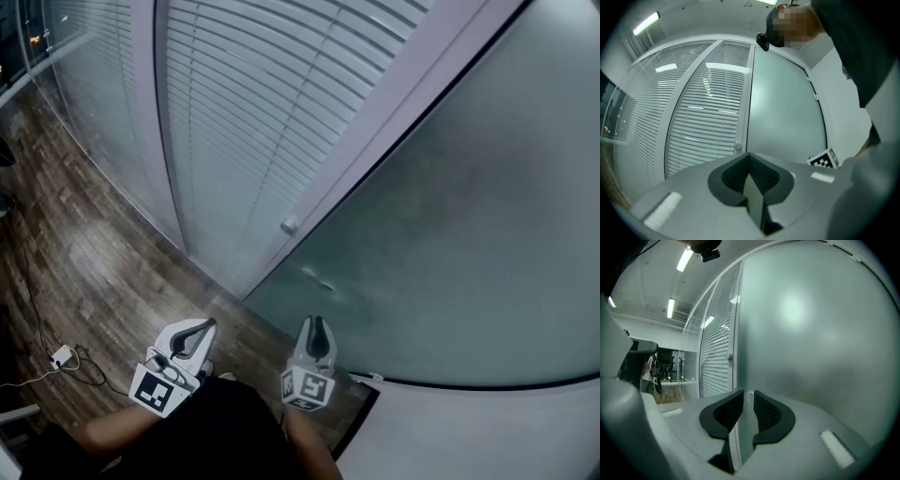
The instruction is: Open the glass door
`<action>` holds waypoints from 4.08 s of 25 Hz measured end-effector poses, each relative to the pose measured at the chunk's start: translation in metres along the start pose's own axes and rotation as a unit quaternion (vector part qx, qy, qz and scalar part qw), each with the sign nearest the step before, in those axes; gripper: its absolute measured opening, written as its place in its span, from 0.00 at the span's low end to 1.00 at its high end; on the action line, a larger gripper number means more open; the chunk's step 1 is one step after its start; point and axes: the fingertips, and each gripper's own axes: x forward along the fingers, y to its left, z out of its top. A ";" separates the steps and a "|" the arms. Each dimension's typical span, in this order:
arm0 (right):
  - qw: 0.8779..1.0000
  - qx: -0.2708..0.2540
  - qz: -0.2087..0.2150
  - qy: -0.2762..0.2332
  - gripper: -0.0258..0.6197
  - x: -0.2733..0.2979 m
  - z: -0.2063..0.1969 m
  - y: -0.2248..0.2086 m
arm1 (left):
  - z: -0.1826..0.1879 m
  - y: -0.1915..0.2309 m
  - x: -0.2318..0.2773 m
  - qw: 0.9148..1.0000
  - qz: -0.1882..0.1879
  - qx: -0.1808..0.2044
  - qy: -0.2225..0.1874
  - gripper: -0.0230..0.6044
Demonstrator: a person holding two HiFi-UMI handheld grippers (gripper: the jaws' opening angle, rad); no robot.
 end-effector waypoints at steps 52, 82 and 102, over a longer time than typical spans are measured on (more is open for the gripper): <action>0.998 0.029 -0.038 0.051 0.21 0.115 -0.042 -0.042 | -0.007 0.050 -0.061 0.988 0.149 -0.009 0.031 0.04; 0.998 0.016 -0.035 0.043 0.21 0.075 -0.039 -0.021 | 0.006 0.043 -0.110 0.995 0.096 -0.021 -0.003 0.04; 0.999 0.000 -0.017 0.033 0.21 -0.029 -0.031 0.031 | 0.013 -0.004 -0.107 0.996 -0.048 -0.068 -0.016 0.04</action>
